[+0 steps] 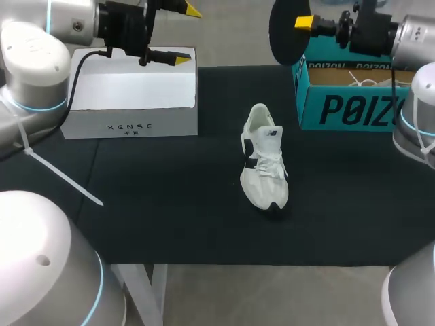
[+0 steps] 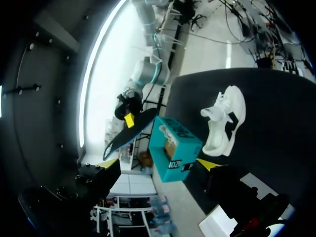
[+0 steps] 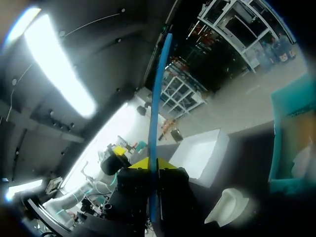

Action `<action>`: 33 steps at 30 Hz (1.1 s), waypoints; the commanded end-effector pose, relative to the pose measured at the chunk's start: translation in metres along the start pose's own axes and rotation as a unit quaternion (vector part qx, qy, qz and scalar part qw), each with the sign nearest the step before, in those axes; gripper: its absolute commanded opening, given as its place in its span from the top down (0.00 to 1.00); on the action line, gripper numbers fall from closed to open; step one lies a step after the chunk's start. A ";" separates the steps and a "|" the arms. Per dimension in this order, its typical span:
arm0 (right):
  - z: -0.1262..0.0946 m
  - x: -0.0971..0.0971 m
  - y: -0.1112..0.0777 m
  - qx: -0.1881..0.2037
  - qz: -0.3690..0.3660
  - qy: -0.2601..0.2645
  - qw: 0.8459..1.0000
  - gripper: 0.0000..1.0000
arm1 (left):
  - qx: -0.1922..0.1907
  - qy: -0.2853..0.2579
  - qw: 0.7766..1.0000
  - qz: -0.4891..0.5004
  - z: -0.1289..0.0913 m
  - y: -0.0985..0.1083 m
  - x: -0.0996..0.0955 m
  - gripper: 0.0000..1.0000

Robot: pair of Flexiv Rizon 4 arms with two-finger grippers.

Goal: Take the shoe out of the shoebox, open the shoe tongue, remove and reinsert the insole, then place the shoe into the shoebox

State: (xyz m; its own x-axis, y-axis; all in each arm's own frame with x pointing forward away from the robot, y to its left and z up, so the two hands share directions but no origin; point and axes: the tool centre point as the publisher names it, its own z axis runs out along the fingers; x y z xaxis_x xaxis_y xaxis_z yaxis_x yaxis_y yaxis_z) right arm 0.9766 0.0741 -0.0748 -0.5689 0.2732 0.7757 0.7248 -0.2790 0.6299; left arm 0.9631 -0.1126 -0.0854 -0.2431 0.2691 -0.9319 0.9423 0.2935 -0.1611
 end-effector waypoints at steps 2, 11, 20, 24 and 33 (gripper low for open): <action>0.002 0.000 0.001 0.001 0.000 -0.002 1.000 1.00 | 0.000 0.002 1.000 0.000 0.000 0.000 0.000 0.00; 0.004 0.003 0.001 0.018 -0.049 0.008 0.999 1.00 | 0.000 0.002 1.000 0.000 0.000 0.000 0.000 0.00; 0.022 -0.026 -0.027 0.064 -0.182 0.056 0.980 1.00 | 0.000 0.002 1.000 0.000 0.000 0.000 0.000 0.00; 0.032 -0.047 -0.041 0.069 -0.175 0.040 0.981 1.00 | 0.000 0.002 1.000 0.000 0.000 0.000 0.000 0.00; 0.037 -0.078 -0.062 0.078 -0.162 -0.027 0.983 1.00 | 0.000 0.002 1.000 0.000 0.000 0.000 0.000 0.00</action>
State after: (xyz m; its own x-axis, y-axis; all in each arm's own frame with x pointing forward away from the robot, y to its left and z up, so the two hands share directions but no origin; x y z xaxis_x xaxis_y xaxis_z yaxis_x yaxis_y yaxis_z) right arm 0.9947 0.1004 -0.1720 -0.7738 0.3422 0.5330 0.5617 -0.0181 0.8271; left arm 0.9632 -0.1126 -0.0854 -0.2433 0.2695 -0.9317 0.9425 0.2925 -0.1615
